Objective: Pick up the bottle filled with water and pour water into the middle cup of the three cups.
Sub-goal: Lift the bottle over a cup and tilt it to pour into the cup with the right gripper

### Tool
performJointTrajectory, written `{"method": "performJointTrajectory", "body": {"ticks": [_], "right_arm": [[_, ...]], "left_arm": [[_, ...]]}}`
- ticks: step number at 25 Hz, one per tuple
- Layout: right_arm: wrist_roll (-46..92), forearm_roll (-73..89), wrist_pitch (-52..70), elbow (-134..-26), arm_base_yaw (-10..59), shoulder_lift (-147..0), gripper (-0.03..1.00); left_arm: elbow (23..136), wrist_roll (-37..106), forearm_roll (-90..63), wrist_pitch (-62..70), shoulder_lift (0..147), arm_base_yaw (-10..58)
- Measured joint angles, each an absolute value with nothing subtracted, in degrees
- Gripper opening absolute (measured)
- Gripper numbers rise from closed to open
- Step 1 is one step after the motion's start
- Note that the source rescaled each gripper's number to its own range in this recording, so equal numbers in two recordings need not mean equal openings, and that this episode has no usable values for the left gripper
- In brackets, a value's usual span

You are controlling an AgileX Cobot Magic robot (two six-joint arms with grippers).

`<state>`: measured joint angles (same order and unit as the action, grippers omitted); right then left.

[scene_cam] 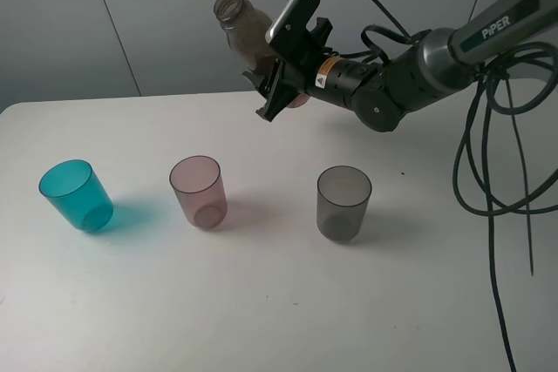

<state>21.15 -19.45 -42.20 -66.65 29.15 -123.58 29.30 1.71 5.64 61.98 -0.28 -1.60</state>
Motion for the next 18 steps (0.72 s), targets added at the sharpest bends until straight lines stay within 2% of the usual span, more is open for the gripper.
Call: {"method": "performJointTrajectory", "body": {"ticks": [18], "right_arm": [[49.88,-20.25,-41.4,-66.65,32.73,-123.58,0.0]], "left_arm": [[29.3,1.71,5.64,61.98,-0.28,-1.6]]}}
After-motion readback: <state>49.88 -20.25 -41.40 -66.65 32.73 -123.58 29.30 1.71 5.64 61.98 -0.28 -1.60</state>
